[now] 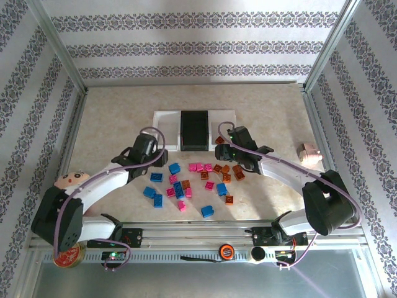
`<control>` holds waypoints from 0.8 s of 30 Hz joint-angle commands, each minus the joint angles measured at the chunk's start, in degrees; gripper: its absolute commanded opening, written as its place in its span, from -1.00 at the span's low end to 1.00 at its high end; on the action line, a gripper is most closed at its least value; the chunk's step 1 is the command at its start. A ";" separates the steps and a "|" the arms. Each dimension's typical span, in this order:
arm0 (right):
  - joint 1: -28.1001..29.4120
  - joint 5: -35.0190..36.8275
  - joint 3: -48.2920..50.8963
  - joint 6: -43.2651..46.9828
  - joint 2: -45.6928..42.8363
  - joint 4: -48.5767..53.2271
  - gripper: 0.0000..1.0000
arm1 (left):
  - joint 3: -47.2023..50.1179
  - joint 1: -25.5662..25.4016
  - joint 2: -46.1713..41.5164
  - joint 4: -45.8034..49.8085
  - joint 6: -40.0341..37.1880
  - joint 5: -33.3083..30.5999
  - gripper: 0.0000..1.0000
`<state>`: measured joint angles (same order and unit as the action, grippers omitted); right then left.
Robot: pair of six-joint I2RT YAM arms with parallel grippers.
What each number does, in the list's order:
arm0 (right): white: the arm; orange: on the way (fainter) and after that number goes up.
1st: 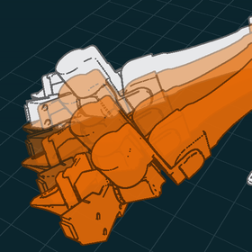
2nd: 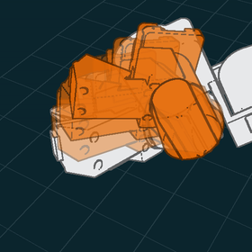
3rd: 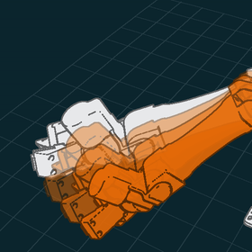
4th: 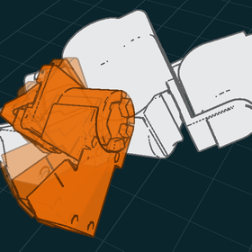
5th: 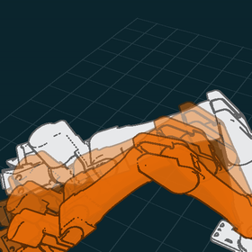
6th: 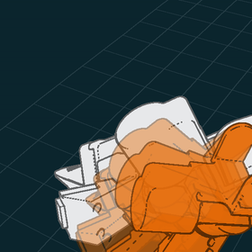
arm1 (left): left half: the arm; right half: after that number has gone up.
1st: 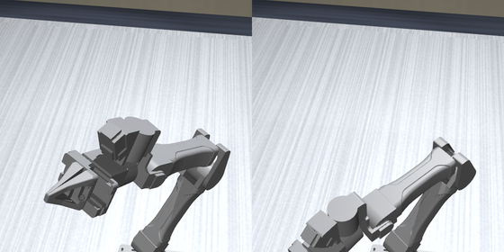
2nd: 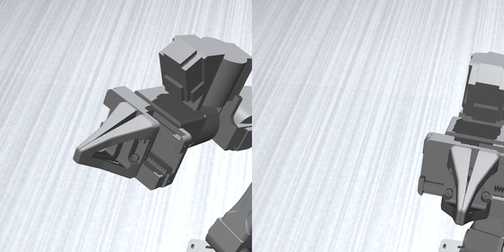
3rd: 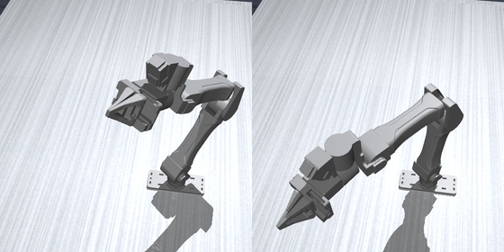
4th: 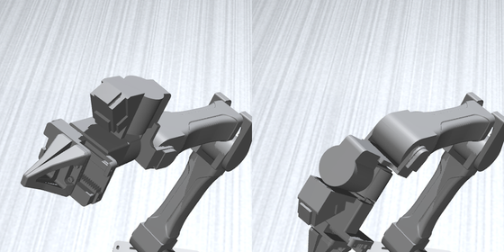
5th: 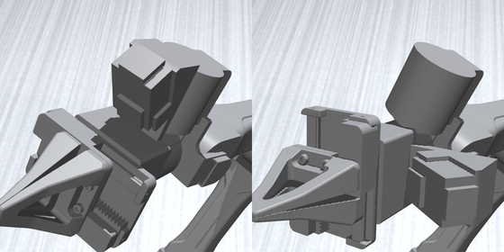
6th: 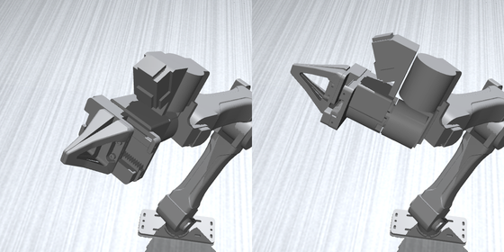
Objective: Sort the legos into containers by color
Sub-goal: Pick up the lego from the center of the table, then place the lego in the container.
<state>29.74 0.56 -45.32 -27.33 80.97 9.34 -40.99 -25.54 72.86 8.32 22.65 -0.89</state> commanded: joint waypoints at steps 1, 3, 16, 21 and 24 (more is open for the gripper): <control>-0.47 -0.03 1.24 -1.65 -1.47 -1.17 0.34 | -6.89 -0.71 0.93 1.47 -1.23 1.80 -0.08; -0.50 0.31 1.84 -1.90 -1.90 -1.13 0.34 | -10.63 -0.75 4.58 0.33 -0.94 3.53 -0.09; -0.60 2.86 7.73 -2.85 -11.24 1.80 0.35 | -39.19 -4.30 35.73 2.11 -0.90 4.75 -0.14; -0.67 3.30 8.90 -2.78 -15.46 3.81 0.37 | -43.16 -4.42 40.24 2.41 0.33 5.85 0.12; -0.82 3.49 9.41 -2.68 -17.64 4.89 0.41 | -43.95 -4.43 40.12 1.57 1.37 7.15 0.33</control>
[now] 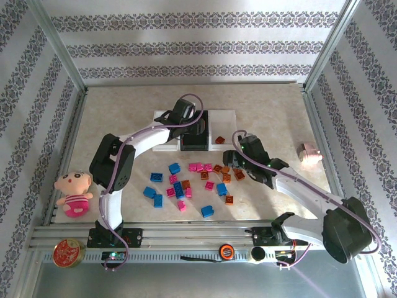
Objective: Sort the legos into containers by color
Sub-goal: Place the lego in the container.
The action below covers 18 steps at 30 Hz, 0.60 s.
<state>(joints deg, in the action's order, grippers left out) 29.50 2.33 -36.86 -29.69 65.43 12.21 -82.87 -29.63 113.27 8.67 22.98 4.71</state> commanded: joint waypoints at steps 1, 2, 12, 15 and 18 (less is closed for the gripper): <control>-0.66 1.69 1.08 -0.38 -2.59 2.21 0.42 | -2.26 -0.29 -0.70 1.08 1.31 1.99 0.38; -0.84 1.71 1.19 -0.52 -3.12 2.57 0.43 | -2.44 -0.35 -1.38 0.92 1.49 2.49 0.41; -1.11 -1.49 2.04 -1.12 -5.55 6.58 0.43 | 7.49 -1.84 -18.56 -3.33 2.76 4.47 0.57; -0.53 -3.95 2.53 -1.37 -5.75 8.66 0.41 | 16.64 -2.06 -26.73 -6.03 4.09 3.94 0.71; 0.70 -3.83 3.16 -2.52 -6.26 12.11 0.41 | 25.97 -2.02 -35.34 -6.86 4.66 2.34 0.77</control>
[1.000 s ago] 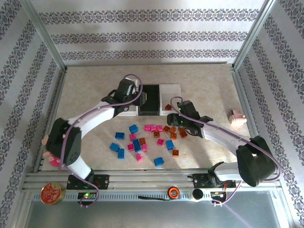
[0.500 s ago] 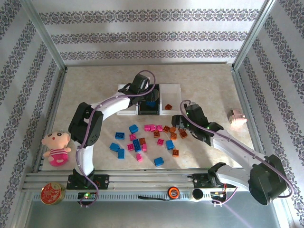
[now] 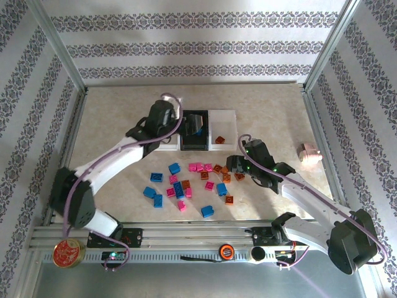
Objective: Sort the legos into containers by color
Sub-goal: Place the lego in the container, then pick up the lego from the center of the table.
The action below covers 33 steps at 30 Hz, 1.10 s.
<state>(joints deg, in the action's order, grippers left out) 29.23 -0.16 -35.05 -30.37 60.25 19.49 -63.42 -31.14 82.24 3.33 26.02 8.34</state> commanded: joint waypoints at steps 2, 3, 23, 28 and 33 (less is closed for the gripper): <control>1.55 -0.92 2.82 -2.73 -1.25 5.36 0.41 | 12.79 -0.52 -9.64 -2.22 2.13 -2.44 0.88; 1.51 -0.06 3.32 -3.25 -1.13 5.70 0.40 | 15.90 -0.52 -12.29 -2.45 2.28 -3.22 0.90; 1.53 6.34 -1.98 -1.40 18.46 2.58 0.12 | 32.51 -0.46 -31.43 1.37 0.51 -11.93 0.99; 1.52 6.19 -2.91 -0.62 20.92 2.62 -0.04 | 32.74 -0.37 -31.40 1.06 0.43 -12.21 0.99; 1.53 5.35 -2.49 -0.36 18.49 3.37 -0.25 | 32.57 -0.40 -31.44 1.66 0.40 -13.01 0.99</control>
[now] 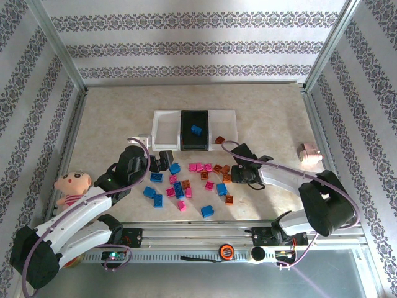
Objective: Sort the legos into containers by color
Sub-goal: Pick up the lego from the center of the table, then place the lego in the container.
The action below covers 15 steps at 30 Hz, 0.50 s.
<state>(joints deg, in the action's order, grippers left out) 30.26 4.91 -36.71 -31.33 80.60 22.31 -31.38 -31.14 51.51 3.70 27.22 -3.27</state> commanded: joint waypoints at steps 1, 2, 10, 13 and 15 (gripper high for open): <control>0.47 0.19 -0.65 0.77 -3.14 1.09 -0.29 | 0.49 -0.33 -0.87 1.42 -0.76 -1.80 0.99; 0.51 -0.02 -0.49 1.01 -4.71 1.69 -0.33 | 0.51 -0.42 -0.95 1.48 -0.76 -2.11 0.99; 1.05 -2.02 -6.52 3.65 -17.94 6.57 -0.43 | 0.98 -0.35 -1.41 1.65 0.55 -3.34 0.99; 0.94 -2.12 -12.85 5.52 -13.96 5.36 -0.43 | 1.76 -0.40 -1.36 0.48 1.06 -2.61 0.99; 0.94 -1.79 -17.47 6.60 -8.63 3.57 -0.42 | 2.05 -0.34 -1.20 0.39 1.50 -2.36 0.99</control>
<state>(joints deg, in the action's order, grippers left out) 30.65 3.51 -49.43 -27.55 67.16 27.55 -30.24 -31.14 50.89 4.03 27.55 -5.41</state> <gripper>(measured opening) 0.309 0.993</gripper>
